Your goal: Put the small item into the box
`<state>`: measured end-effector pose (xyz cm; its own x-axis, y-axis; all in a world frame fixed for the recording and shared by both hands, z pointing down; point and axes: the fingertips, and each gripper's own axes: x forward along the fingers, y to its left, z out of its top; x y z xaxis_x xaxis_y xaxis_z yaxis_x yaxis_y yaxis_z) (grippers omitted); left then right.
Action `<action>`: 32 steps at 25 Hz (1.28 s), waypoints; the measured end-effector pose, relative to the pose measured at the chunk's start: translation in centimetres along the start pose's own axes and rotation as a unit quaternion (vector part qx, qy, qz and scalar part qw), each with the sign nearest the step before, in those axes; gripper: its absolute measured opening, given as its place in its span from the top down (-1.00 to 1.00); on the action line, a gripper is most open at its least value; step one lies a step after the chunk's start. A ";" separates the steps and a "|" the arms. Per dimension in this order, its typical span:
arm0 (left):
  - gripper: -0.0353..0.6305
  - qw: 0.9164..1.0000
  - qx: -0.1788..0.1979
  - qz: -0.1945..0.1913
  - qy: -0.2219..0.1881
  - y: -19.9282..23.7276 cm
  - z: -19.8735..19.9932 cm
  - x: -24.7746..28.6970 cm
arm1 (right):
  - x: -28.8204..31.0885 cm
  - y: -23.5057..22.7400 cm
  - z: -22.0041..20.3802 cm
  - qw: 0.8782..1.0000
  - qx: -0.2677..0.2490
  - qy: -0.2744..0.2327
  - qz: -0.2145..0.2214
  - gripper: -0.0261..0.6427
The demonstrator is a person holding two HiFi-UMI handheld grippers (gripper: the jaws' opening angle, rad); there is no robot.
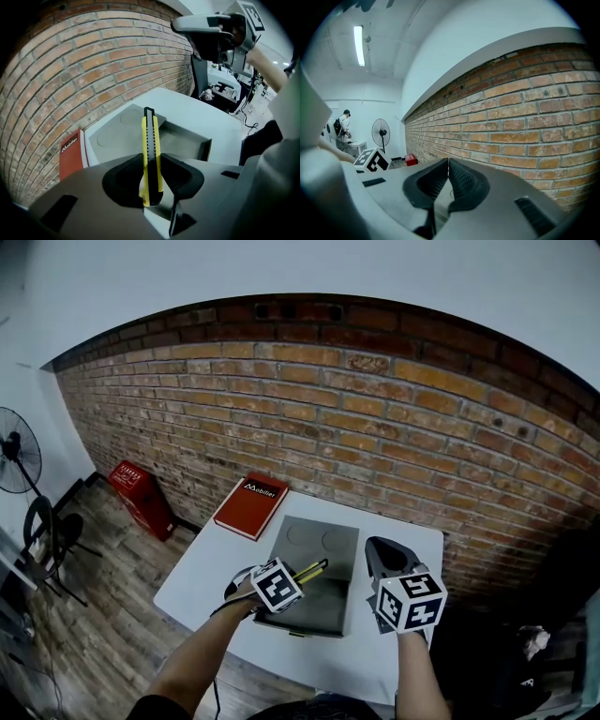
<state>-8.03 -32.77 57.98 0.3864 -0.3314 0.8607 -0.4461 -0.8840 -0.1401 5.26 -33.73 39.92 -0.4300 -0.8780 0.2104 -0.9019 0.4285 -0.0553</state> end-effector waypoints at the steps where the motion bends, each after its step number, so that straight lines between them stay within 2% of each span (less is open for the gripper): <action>1: 0.51 1.000 0.005 -0.003 0.008 -0.2 -0.2 0.3 | 0.0 0.0 0.1 1.000 0.000 0.000 0.000 0.86; 5: 0.51 0.998 0.028 -0.025 0.050 -1.6 -1.5 1.7 | -0.4 0.0 0.1 1.000 -0.001 0.000 -0.001 0.86; 8: 0.51 0.997 0.033 -0.034 0.056 -2.2 -1.9 2.5 | -0.6 0.2 -0.3 1.000 -0.003 0.001 -0.001 0.86; 13: 0.51 0.993 0.043 -0.050 0.095 -2.7 -3.5 3.9 | -0.5 0.0 -0.7 1.000 -0.006 0.008 -0.001 0.86; 21: 0.51 0.984 0.086 -0.065 0.140 -3.4 -5.2 5.3 | -0.3 -0.2 -0.9 1.000 -0.009 0.016 0.003 0.86; 24: 0.51 0.981 0.098 -0.071 0.150 -3.9 -5.7 5.9 | -0.1 0.0 -1.1 1.000 -0.011 0.019 0.004 0.86; 32: 0.50 0.978 0.100 -0.084 0.166 -4.5 -6.5 6.8 | 0.2 -0.2 -1.6 1.000 -0.010 0.025 0.005 0.86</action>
<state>-8.67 -28.89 67.66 0.1431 -0.0809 0.9864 -0.2191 -0.9745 -0.0482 5.40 -33.60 41.49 -0.4364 -0.8620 0.2579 -0.8961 0.4422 -0.0381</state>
